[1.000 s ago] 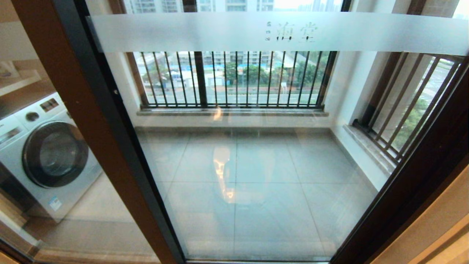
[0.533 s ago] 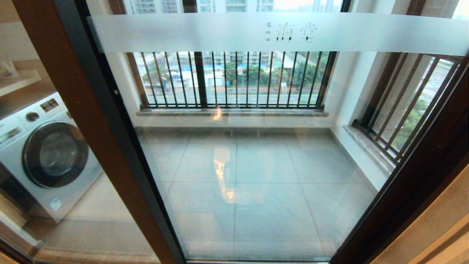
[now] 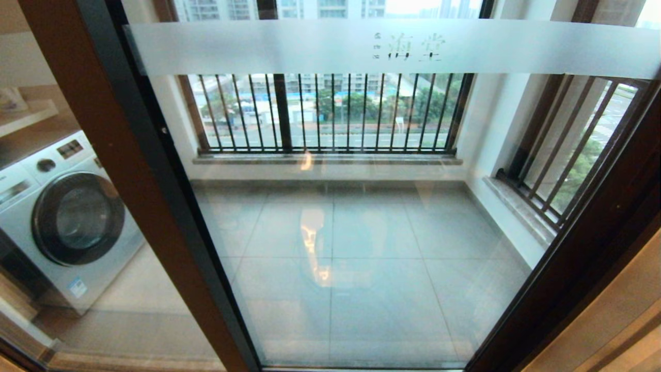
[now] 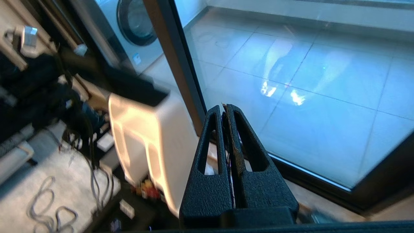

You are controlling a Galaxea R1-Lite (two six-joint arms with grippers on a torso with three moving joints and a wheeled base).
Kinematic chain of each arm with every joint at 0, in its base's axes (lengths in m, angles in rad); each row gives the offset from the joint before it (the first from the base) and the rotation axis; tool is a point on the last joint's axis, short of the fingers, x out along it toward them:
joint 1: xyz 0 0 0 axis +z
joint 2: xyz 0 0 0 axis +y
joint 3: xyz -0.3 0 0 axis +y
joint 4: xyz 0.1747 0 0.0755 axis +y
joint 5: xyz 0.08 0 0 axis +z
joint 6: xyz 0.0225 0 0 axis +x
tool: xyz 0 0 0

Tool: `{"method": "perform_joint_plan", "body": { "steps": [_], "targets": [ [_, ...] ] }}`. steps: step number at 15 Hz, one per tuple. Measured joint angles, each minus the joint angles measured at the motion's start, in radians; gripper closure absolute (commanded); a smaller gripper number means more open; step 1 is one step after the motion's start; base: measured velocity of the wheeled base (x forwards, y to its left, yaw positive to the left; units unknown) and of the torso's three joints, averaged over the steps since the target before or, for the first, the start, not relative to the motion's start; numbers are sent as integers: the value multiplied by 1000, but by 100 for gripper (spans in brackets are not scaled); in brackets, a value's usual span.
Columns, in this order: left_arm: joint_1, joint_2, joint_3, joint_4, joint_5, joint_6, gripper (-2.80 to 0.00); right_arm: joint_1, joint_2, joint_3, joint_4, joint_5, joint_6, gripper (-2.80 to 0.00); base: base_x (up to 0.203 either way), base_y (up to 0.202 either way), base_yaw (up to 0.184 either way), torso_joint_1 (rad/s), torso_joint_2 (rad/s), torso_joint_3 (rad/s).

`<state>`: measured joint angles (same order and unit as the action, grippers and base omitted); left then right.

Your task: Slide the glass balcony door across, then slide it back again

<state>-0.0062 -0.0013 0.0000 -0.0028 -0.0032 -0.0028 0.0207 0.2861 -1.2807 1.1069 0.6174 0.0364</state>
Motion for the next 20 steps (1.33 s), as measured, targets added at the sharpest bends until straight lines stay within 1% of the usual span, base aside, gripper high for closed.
{"method": "perform_joint_plan", "body": {
  "steps": [2,4,6,7,8,10,12,14,16,17,18,19,20],
  "targets": [
    [0,0,0,-1,0,0,0,-5,-53,14,32,-81,-18,0,0,0,0,0,0,0],
    [0,0,0,-1,0,0,0,-18,-114,56,88,-151,-70,0,0,0,0,0,0,0],
    [0,0,0,-1,0,0,0,-22,-177,176,83,-244,-138,0,0,0,0,0,0,0],
    [0,0,0,-1,0,0,0,-23,-206,251,54,-310,-177,0,0,0,0,0,0,0],
    [0,0,0,-1,0,0,0,-23,-230,335,4,-369,-186,0,0,0,0,0,0,0],
    [0,0,0,-1,0,0,0,-24,-260,509,-138,-448,-184,0,0,0,0,0,0,0],
    [0,0,0,-1,0,0,0,-24,-274,707,-319,-511,-187,0,0,0,0,0,0,0],
    [0,0,0,-1,0,0,0,-23,-282,927,-544,-575,-219,0,0,0,0,0,0,0],
    [0,0,0,-1,0,0,0,-24,-285,1134,-825,-621,-241,0,0,0,0,0,0,0],
    [0,0,0,-1,0,0,0,-24,-285,1201,-961,-622,-231,0,0,0,0,0,0,0],
    [0,0,0,-1,0,0,0,-23,-286,1240,-1079,-605,-207,0,0,0,0,0,0,0],
    [0,0,0,-1,0,0,0,-23,-286,1256,-1125,-592,-181,0,0,0,0,0,0,0],
    [0,0,0,-1,0,0,0,-23,-286,1260,-1119,-586,-143,0,0,0,0,0,0,0]
  ]
}}
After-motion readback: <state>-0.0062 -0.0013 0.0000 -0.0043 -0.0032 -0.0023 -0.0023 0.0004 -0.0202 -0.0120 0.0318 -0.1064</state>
